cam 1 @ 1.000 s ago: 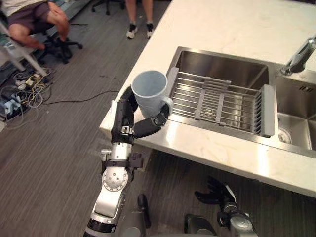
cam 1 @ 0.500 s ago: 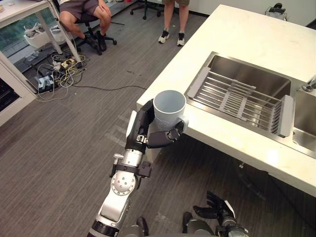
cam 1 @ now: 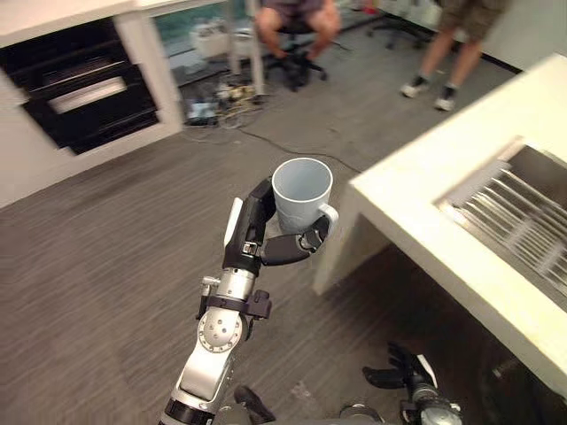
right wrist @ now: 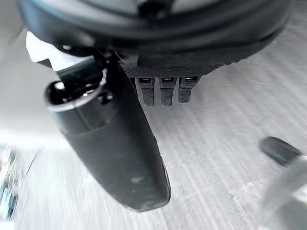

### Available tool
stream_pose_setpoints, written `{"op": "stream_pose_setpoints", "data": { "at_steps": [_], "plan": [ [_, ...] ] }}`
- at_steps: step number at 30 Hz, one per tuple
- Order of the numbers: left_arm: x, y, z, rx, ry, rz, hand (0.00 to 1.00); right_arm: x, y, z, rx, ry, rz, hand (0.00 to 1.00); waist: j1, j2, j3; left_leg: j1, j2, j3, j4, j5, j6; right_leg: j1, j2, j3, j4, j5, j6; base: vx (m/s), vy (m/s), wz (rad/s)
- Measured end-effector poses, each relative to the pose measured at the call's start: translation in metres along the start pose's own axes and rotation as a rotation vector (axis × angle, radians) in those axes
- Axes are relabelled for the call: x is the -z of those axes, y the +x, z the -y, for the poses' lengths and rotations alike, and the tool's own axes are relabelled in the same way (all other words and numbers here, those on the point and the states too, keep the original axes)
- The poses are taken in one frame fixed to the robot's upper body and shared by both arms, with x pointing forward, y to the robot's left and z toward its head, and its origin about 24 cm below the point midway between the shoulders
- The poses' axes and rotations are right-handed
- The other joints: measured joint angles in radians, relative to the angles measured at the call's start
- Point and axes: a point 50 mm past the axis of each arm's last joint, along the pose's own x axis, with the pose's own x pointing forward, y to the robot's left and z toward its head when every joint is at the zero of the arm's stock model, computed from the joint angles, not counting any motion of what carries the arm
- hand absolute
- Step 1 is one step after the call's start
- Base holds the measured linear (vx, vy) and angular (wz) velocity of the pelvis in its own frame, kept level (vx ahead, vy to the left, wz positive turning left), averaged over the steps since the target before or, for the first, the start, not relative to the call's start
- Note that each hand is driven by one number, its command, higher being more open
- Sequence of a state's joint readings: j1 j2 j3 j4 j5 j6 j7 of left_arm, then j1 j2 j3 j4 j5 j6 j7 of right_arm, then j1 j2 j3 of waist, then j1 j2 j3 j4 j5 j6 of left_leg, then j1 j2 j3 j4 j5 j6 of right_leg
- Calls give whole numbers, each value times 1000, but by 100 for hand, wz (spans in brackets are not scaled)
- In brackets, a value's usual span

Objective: Walk over to the sink, pick up the cup, carry it to the dishwasher, place the cup inside the dishwasher, then close the dishwasher door

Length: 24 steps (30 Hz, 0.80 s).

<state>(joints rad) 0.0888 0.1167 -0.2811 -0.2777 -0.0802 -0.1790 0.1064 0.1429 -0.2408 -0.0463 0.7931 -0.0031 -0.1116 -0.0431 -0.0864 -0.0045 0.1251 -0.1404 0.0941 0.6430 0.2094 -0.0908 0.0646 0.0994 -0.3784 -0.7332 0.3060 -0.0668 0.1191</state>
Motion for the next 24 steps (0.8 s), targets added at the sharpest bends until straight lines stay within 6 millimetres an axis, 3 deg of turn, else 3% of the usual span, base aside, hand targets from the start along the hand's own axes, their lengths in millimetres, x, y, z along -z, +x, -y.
{"op": "stream_pose_setpoints", "data": {
  "at_steps": [1, 2, 3, 4, 6, 7, 9, 11, 13, 15, 16, 18, 21, 22, 24],
  "plan": [
    [1, -2, -1, -4, 1, -9, 30, -1, 1, 1, 4, 3, 3, 90, 0, 0, 0, 5, -19, -22, -3, -6, 9, -1, -30, -2, 57, 0, 0, 47, 279, 135],
    [4, -5, -2, -8, 1, -25, 30, -4, 2, -1, -2, 1, 10, 90, -3, -1, 1, 20, -59, -71, -3, -13, 20, -24, -95, 35, 201, 10, -30, 91, 273, 136],
    [5, -8, -4, -17, 8, -36, 30, -7, 3, -6, -15, -5, 17, 90, -8, 5, 5, 27, -83, -132, -2, -22, 34, -88, -93, 189, 349, -42, -85, 129, 279, 139],
    [6, -8, -6, -21, 12, -40, 30, -9, 3, -9, -28, -8, 23, 90, -9, 7, 6, 31, -93, -157, -8, -22, 33, -121, -65, 271, 390, -72, -82, 123, 192, 136],
    [7, -10, -10, -28, 29, -49, 30, -16, 3, -25, -91, -33, 57, 90, -6, 8, 7, 54, -135, -243, -39, -19, 31, -215, 73, 522, 390, -173, -62, 165, 131, 127],
    [7, -11, -10, -28, 29, -50, 30, -18, 3, -28, -101, -37, 65, 90, -6, 9, 7, 56, -146, -266, -41, -19, 32, -236, 101, 569, 370, -189, -61, 205, 97, 121],
    [8, -11, -9, -23, 17, -55, 30, -20, 0, -35, -114, -24, 85, 90, -14, 9, 8, 62, -188, -359, -36, -18, 43, -312, 210, 784, 297, -218, -55, 197, 39, 128],
    [10, -12, -7, -23, 2, -65, 30, -15, -7, -35, -114, -15, 88, 90, -8, 4, 11, 89, -208, -403, -28, -15, 49, -330, 269, 930, 274, -224, -41, 234, -5, 127],
    [9, -13, -8, -26, 3, -62, 30, -9, -16, -37, -116, -3, 88, 90, 4, -12, 14, 126, -219, -398, -35, -21, 40, -328, 268, 937, 257, -210, -21, 219, -15, 110],
    [4, -13, -11, -35, 7, -44, 30, -9, -23, -42, -129, -7, 107, 90, 37, -44, 5, 144, -220, -380, -36, -38, 31, -328, 259, 914, 200, -125, -20, 187, -70, 62],
    [1, -16, -13, -52, -6, -35, 30, -14, -24, -45, -140, -11, 132, 90, 53, -59, -5, 151, -199, -374, -26, -62, 26, -304, 268, 895, 140, -106, -9, 175, -133, 20],
    [1, -17, -13, -56, -17, -39, 30, -27, -24, -44, -138, -19, 186, 90, 81, -61, -13, 150, -164, -353, -8, -83, -6, -265, 294, 891, 56, -101, -14, 127, -154, -29],
    [6, -18, -8, -24, -32, -60, 30, -34, -23, -42, -132, -51, 220, 90, 74, -56, -25, 152, -106, -346, 11, -101, -37, -219, 343, 888, -29, -63, -50, 68, -125, -24],
    [39, -30, 0, 46, -31, -227, 30, 14, -28, -32, -140, -165, 38, 90, 44, -9, -65, 166, -73, -332, -71, -36, -48, -163, 382, 911, -225, 83, -79, 45, -66, -8],
    [39, -30, 0, 47, -31, -227, 30, 14, -28, -32, -140, -165, 38, 90, 44, -9, -65, 166, -74, -332, -71, -36, -48, -163, 382, 912, -225, 84, -79, 0, 0, 0]
  ]
}}
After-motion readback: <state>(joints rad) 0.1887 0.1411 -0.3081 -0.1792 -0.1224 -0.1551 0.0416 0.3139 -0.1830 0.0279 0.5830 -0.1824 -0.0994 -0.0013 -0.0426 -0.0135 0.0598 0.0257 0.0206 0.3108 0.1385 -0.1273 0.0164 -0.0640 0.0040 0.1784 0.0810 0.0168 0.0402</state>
